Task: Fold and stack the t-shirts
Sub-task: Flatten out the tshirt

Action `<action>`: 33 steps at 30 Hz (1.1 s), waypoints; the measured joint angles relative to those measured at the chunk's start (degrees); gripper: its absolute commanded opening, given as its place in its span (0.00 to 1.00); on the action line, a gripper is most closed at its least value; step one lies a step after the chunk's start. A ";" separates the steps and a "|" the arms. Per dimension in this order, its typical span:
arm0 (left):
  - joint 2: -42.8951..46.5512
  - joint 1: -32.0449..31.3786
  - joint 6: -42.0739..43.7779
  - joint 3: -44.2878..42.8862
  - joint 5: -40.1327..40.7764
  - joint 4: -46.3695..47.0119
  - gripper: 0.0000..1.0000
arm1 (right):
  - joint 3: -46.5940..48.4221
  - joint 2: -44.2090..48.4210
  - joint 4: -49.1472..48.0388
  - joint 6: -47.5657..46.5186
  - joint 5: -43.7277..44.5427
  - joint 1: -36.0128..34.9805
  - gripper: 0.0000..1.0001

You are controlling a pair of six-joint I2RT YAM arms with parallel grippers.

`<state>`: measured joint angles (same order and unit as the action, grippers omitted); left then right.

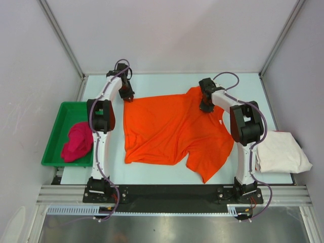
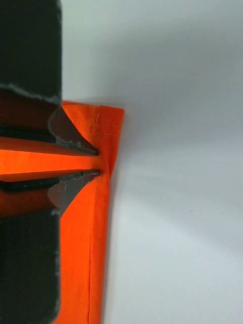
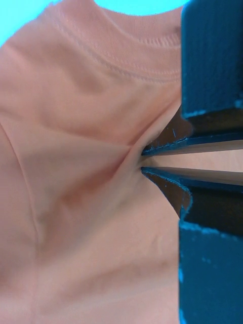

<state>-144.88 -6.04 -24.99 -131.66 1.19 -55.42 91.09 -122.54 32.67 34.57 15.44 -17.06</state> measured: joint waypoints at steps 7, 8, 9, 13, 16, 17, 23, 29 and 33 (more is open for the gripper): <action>-0.31 0.35 0.00 -0.48 -0.35 -0.07 0.23 | -1.62 1.05 -0.35 0.92 -1.42 2.58 0.20; -0.33 0.35 0.00 -0.48 -0.35 -0.04 0.23 | -1.81 1.18 -0.42 1.03 -1.68 2.80 0.20; -0.33 0.35 0.00 -0.48 -0.35 -0.04 0.23 | -2.03 1.29 -0.59 1.07 -1.88 2.97 0.20; -0.31 0.35 -0.02 -0.48 -0.42 -0.04 0.23 | -4.37 2.73 -3.26 0.61 -3.26 3.30 0.24; 0.00 0.31 -0.39 -0.31 -0.87 0.28 0.27 | -6.29 4.17 -4.46 -1.46 -2.75 2.05 0.35; 0.15 0.15 -0.46 -0.31 -0.98 0.52 0.30 | -6.40 4.46 -4.44 -2.14 -2.40 1.42 0.39; 6.38 -1.62 -0.70 2.97 -0.96 2.67 0.35 | -4.87 8.76 -4.02 -5.77 0.13 -6.45 0.50; 21.86 -6.47 -0.85 14.60 -1.01 7.67 0.36 | -2.51 16.65 -3.58 -6.47 1.31 -9.66 0.52; 34.56 -10.51 -0.85 30.77 -0.42 13.18 0.38 | -5.09 22.43 -2.89 -7.56 3.04 -9.70 0.56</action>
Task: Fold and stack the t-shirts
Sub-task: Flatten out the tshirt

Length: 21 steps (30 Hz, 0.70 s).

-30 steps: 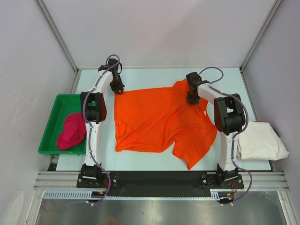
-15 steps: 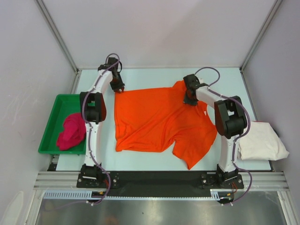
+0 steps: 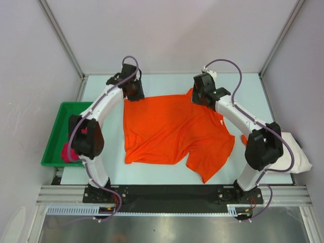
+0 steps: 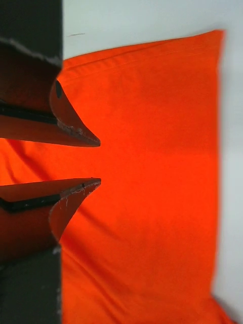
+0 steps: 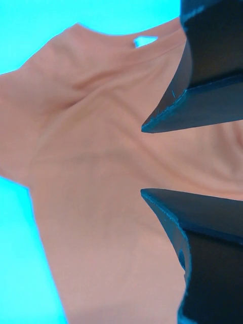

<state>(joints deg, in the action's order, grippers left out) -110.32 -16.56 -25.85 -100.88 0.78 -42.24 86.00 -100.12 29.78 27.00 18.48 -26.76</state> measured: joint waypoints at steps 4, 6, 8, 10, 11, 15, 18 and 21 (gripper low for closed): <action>10.86 -4.31 -0.22 17.03 2.19 2.95 0.37 | -6.99 6.21 2.27 -0.31 2.62 -2.78 0.58; 15.15 -6.69 -0.66 23.30 3.04 2.75 0.37 | -10.60 9.01 3.50 -0.24 3.72 -5.46 0.58; 19.78 -9.38 -1.42 29.51 3.78 3.23 0.36 | -14.71 12.15 4.83 0.50 4.52 -8.81 0.57; 24.09 -11.80 -2.29 34.45 4.07 3.50 0.35 | -18.34 15.10 6.03 1.88 4.72 -12.22 0.56; 25.88 -12.61 -2.73 36.59 4.13 3.80 0.35 | -19.76 16.28 6.34 2.69 4.76 -13.25 0.55; 29.51 -13.68 -4.66 42.36 5.05 4.24 0.33 | -28.04 22.23 7.87 8.76 5.07 -18.27 0.52; 29.40 -14.10 -6.27 45.94 5.53 4.57 0.32 | -34.03 25.51 9.35 13.99 5.35 -21.94 0.50; 28.17 -14.47 -7.82 48.35 5.57 4.66 0.30 | -38.07 26.12 10.54 18.84 5.42 -24.46 0.46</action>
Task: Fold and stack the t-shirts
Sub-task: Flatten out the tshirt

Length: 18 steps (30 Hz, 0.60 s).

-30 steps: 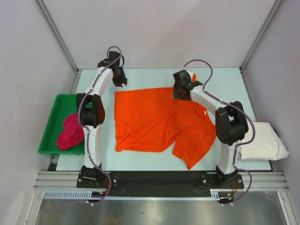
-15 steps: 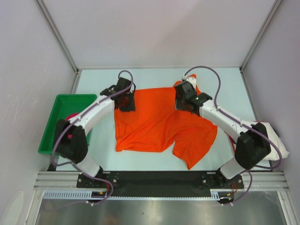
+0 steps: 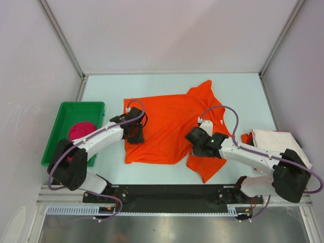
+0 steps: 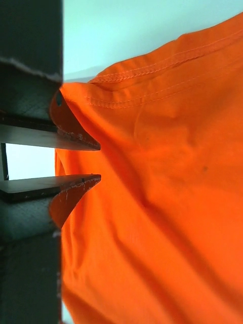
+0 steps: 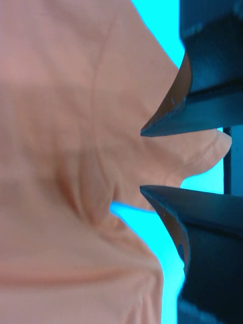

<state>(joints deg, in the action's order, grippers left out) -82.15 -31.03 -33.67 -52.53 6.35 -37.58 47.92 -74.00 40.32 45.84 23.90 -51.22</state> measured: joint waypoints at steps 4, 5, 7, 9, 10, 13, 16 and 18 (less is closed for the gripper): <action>-2.67 -0.04 -1.60 1.84 -0.04 0.98 0.29 | -3.74 -0.02 0.39 4.92 0.28 -0.37 0.40; -3.34 -0.04 -1.95 2.27 -0.02 1.40 0.29 | -4.39 -0.02 0.48 5.90 0.44 -0.37 0.37; -4.28 -0.04 -2.43 3.02 -0.04 2.10 0.28 | -5.09 -0.15 0.59 7.78 0.85 -0.37 0.33; -5.14 -0.04 -2.64 3.69 -0.07 2.80 0.28 | -5.16 -0.79 0.52 9.05 1.07 -0.37 0.28; -5.60 -0.04 -2.84 3.96 -0.07 3.08 0.27 | -5.16 -1.44 0.44 9.86 1.20 -0.37 0.27; -6.91 -0.04 -2.97 4.17 -0.13 3.63 0.27 | -5.16 -3.93 0.35 11.93 1.22 -0.44 0.24; -7.19 -0.07 -2.97 4.09 -0.11 3.61 0.27 | -5.18 -6.51 0.72 14.51 1.16 -0.63 0.24; -7.41 -0.07 -2.95 3.96 -0.09 3.50 0.27 | -5.18 -7.39 1.46 16.17 1.14 -0.92 0.23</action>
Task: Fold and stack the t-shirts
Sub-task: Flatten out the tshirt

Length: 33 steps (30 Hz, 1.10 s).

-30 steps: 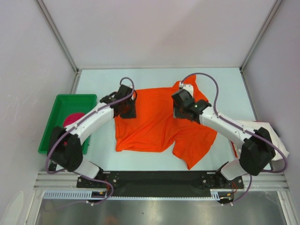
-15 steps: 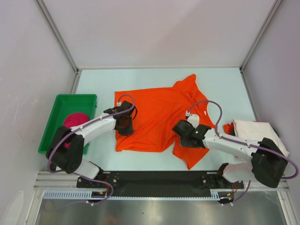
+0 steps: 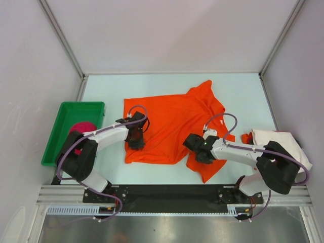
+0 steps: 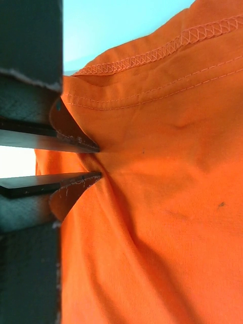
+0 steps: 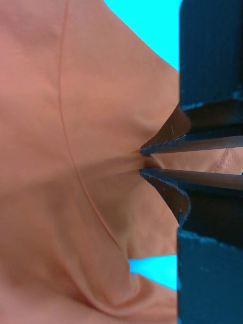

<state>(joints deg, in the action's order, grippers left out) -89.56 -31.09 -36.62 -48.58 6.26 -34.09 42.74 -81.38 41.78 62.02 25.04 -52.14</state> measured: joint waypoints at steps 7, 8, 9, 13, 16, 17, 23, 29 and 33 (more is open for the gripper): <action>-0.92 0.81 0.04 -0.98 -0.33 -1.07 0.27 | -1.03 0.07 1.64 4.63 0.04 -0.20 0.25; -0.94 1.16 0.04 -1.01 -0.68 -1.11 0.27 | -1.25 0.31 1.66 5.29 0.04 -0.17 0.26; -1.01 1.46 0.02 -1.01 -1.01 -1.16 0.27 | -1.49 0.55 1.62 5.70 0.04 -0.13 0.26; -1.77 3.69 -0.02 -1.66 -3.67 -1.86 0.26 | -2.80 2.03 1.18 8.13 0.00 0.00 0.27; -3.08 5.42 -0.04 -2.89 -5.95 -3.17 0.26 | -4.28 3.85 0.81 9.60 -0.20 0.02 0.28; -3.43 5.81 -0.02 -3.23 -6.47 -3.52 0.26 | -4.87 4.63 0.90 9.99 -0.42 0.02 0.27; -6.32 8.31 0.02 -6.10 -9.57 -6.45 0.25 | -6.14 6.75 3.45 12.11 -0.90 0.13 0.28; -10.16 10.27 0.22 -10.10 -11.43 -10.27 0.25 | -8.04 10.03 7.02 13.46 -1.22 0.44 0.29; -11.82 11.39 0.68 -12.13 -11.54 -11.82 0.25 | -9.90 13.14 10.23 13.86 -1.88 0.63 0.29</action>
<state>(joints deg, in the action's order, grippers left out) -101.38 -19.70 -35.94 -60.71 -5.28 -45.91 32.84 -68.25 52.01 75.88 23.16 -51.51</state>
